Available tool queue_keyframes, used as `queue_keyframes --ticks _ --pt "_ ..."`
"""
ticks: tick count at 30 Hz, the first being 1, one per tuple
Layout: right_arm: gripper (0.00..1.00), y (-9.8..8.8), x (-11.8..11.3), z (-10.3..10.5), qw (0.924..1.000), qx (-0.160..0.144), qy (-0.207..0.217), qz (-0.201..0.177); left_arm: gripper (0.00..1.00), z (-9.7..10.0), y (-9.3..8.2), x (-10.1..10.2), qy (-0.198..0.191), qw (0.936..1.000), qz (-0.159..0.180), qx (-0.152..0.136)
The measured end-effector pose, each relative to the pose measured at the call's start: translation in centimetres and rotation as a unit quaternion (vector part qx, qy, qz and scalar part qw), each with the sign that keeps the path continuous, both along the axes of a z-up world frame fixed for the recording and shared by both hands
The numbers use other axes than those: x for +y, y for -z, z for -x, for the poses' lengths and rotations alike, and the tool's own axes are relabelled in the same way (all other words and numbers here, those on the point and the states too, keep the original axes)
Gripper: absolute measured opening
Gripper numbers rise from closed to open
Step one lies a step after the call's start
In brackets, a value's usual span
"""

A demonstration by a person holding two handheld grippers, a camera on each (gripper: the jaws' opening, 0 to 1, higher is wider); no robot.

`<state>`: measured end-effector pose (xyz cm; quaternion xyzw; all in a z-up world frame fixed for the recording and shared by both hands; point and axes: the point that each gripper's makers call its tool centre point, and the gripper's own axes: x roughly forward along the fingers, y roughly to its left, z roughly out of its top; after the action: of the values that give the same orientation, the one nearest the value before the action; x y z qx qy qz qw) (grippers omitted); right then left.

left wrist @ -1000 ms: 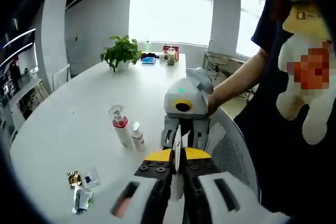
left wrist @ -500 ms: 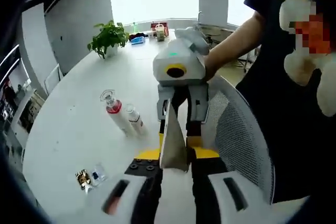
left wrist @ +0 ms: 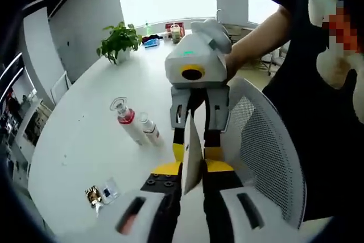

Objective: Arrange the skincare products in the storage area until every visible bottle or jar stands upright without overlapping.

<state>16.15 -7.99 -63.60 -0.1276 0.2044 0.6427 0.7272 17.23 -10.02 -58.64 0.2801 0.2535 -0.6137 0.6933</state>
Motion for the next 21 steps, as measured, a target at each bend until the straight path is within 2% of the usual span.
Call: queue_keyframes --ticks 8,21 --pt "0.17 0.7 -0.3 -0.2 0.9998 0.006 0.020 0.005 0.17 -0.1 0.6 -0.2 0.007 1.0000 -0.002 0.006" --pt "0.21 2.9 -2.4 -1.3 0.9965 0.006 0.077 0.031 0.17 -0.6 2.8 -2.4 0.022 0.9997 -0.006 -0.006"
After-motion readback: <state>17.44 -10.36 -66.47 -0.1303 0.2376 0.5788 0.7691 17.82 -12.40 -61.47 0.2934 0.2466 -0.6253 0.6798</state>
